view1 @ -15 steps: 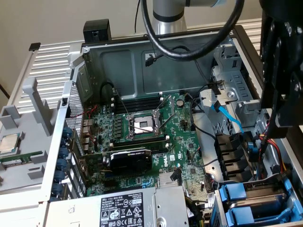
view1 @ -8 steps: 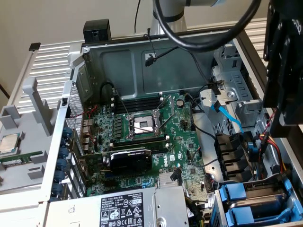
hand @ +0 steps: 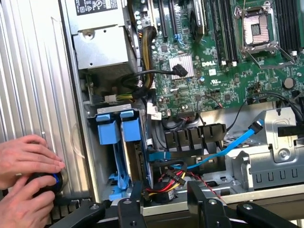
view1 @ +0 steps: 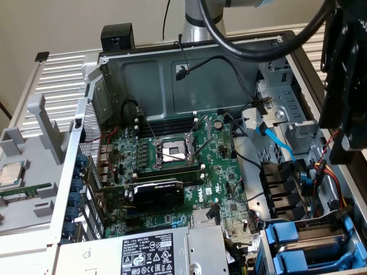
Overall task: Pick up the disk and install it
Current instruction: 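Insert the first disk wire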
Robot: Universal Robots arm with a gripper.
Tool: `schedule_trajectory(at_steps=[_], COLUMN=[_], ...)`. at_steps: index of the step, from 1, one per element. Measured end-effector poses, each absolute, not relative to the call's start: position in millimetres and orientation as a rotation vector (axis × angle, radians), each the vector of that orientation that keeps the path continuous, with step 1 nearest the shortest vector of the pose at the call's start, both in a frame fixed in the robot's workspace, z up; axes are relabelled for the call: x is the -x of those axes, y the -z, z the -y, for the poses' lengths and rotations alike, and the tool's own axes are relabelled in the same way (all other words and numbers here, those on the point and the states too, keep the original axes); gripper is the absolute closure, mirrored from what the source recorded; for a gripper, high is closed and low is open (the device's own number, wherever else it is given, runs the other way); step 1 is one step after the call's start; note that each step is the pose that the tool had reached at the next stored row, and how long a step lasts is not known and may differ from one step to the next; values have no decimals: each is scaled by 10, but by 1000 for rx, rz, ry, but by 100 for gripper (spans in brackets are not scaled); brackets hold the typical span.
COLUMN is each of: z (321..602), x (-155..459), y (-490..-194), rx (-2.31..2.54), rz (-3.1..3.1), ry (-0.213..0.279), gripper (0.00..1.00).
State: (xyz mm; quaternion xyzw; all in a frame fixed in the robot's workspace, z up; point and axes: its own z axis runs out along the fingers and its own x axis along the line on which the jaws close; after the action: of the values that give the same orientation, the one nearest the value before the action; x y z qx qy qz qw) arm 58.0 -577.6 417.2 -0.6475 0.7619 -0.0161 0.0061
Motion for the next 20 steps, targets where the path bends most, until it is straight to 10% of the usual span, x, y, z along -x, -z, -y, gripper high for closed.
schedule_trajectory(at_steps=[20], z=[6315], x=[-600], y=[-4128], rx=[1995], rz=[-2341], ry=[-70], gripper=[51])
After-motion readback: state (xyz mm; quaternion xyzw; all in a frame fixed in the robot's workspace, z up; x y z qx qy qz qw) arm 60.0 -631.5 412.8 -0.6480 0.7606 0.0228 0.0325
